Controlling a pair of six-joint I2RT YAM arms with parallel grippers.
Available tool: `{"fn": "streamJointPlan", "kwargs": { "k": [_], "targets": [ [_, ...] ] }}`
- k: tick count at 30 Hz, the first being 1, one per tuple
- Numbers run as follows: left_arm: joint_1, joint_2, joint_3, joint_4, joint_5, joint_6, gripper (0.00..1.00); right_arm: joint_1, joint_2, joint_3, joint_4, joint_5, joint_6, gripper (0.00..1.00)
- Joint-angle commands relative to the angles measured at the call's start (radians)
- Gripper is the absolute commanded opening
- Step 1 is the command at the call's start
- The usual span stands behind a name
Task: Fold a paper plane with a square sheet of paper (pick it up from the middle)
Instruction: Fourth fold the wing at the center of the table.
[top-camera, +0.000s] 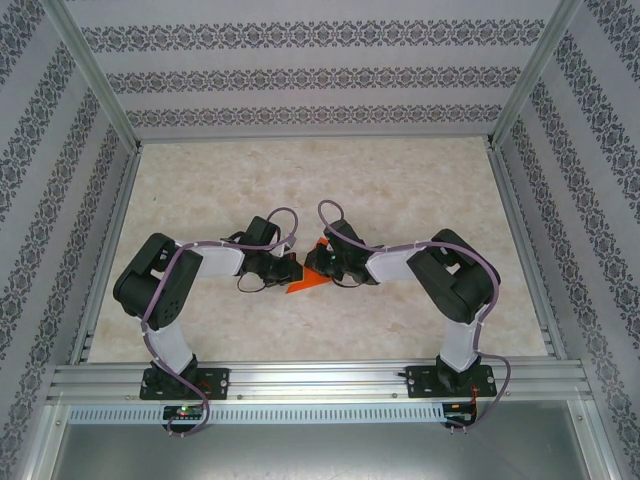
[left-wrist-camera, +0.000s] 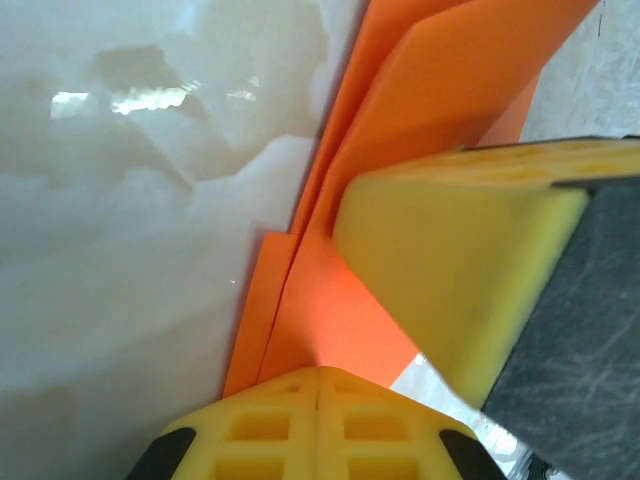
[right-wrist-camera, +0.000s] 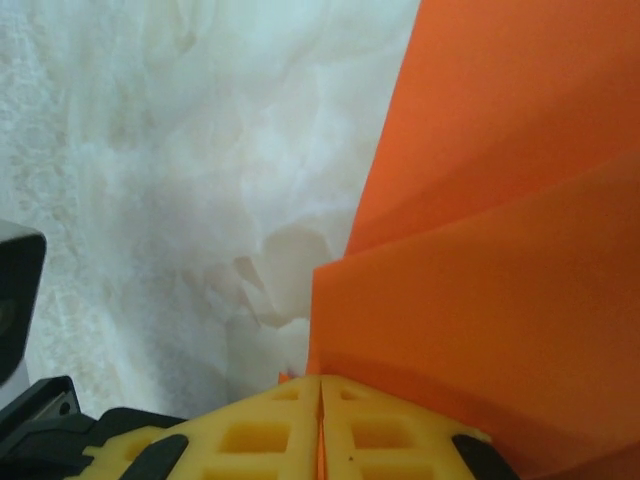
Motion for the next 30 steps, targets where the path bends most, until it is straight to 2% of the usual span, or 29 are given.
{"fn": "streamJointPlan", "kwargs": {
  "k": [1, 11, 30],
  "targets": [
    [-0.002, 0.047, -0.053, -0.153, -0.168, 0.037, 0.00, -0.031, 0.026, -0.021, -0.003, 0.042, -0.018, 0.10],
    [-0.001, 0.056, -0.072, -0.153, -0.175, 0.053, 0.00, -0.098, 0.033, -0.029, -0.013, 0.039, -0.048, 0.13],
    [-0.002, 0.053, -0.082, -0.146, -0.165, 0.063, 0.00, -0.305, 0.041, -0.031, -0.018, -0.022, -0.142, 0.15]
  ]
}}
